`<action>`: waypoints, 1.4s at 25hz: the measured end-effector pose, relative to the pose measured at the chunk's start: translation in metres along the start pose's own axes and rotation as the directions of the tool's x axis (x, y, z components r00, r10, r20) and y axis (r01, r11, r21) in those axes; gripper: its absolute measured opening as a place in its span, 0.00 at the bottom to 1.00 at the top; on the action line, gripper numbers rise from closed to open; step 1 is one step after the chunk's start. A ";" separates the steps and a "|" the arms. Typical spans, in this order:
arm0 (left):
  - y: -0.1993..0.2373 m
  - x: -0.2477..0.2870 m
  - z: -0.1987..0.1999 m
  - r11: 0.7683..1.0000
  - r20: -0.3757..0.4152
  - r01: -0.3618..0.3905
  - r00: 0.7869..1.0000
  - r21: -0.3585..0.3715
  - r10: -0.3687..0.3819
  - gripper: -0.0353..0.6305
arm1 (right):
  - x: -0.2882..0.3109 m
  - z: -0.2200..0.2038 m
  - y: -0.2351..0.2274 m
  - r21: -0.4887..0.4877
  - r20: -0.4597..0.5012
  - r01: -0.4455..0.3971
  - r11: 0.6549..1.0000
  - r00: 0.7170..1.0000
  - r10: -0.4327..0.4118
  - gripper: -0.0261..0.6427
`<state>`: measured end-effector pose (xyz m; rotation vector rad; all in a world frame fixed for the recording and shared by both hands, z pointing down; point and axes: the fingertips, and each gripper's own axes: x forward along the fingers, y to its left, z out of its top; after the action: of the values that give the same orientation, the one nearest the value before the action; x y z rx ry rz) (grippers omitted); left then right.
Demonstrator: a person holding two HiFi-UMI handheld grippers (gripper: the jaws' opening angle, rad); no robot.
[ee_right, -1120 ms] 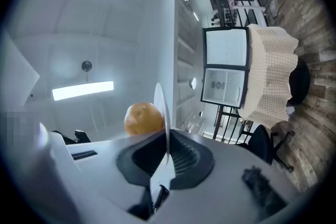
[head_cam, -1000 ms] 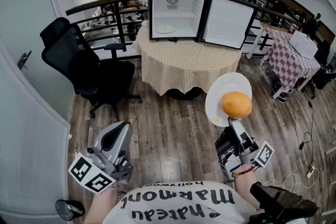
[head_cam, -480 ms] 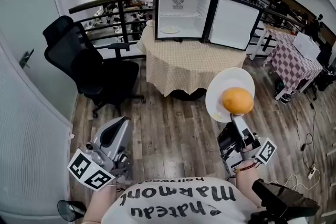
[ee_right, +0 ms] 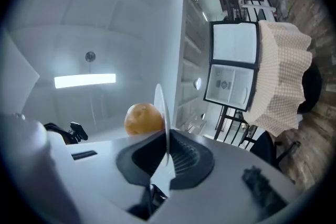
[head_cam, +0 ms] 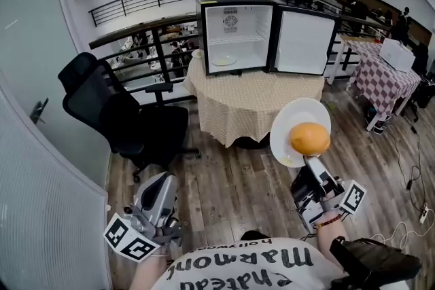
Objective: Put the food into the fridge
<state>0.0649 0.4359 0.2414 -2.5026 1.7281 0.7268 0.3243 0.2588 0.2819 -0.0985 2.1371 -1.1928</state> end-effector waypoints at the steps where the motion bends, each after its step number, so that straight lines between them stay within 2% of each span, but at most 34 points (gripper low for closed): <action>1: 0.004 0.003 -0.002 1.000 -0.004 0.013 1.000 -0.005 -0.013 0.06 | 0.002 0.001 -0.004 -0.014 -0.003 0.015 1.000 1.000 -0.015 0.07; 4: 0.016 0.017 -0.016 1.000 -0.066 0.024 0.998 0.020 -0.023 0.06 | 0.005 0.010 -0.025 -0.011 0.017 0.057 0.998 0.998 -0.057 0.07; 7: 0.033 0.034 -0.032 0.999 -0.112 0.022 0.994 0.040 -0.017 0.06 | 0.014 0.023 -0.052 0.034 0.057 0.056 0.998 0.997 -0.058 0.07; 10: 0.056 0.057 -0.040 0.999 -0.104 0.012 0.995 0.034 -0.008 0.06 | 0.033 0.042 -0.079 0.061 0.086 0.028 0.998 0.996 -0.033 0.07; 14: 0.089 0.092 -0.043 0.998 -0.090 -0.025 0.995 0.065 0.031 0.06 | 0.068 0.072 -0.110 0.049 0.079 0.013 0.999 0.997 -0.016 0.07; 19: 0.130 0.148 -0.045 0.999 -0.091 -0.030 0.995 0.035 0.033 0.06 | 0.118 0.114 -0.148 0.041 0.051 -0.019 0.999 0.999 0.017 0.07; 24: 0.169 0.197 -0.043 0.999 -0.046 -0.045 0.998 -0.022 0.044 0.06 | 0.163 0.156 -0.201 0.038 0.015 0.030 0.999 0.999 -0.030 0.07; 27: 0.187 0.220 -0.042 0.999 -0.032 -0.042 0.999 -0.019 0.042 0.06 | 0.185 0.172 -0.228 0.025 -0.020 0.063 0.998 0.998 -0.063 0.07; 31: 0.210 0.247 -0.051 0.998 -0.017 -0.060 0.998 -0.034 0.059 0.06 | 0.210 0.186 -0.259 0.028 -0.048 0.056 0.998 0.997 -0.055 0.08; 35: 0.226 0.269 -0.062 0.997 -0.039 -0.057 0.998 -0.060 0.055 0.06 | 0.229 0.195 -0.286 0.054 -0.050 0.062 0.997 0.997 -0.059 0.07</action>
<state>-0.0374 0.0944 0.2496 -2.5325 1.8226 0.7517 0.1935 -0.1334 0.3164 -0.1110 2.1545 -1.3010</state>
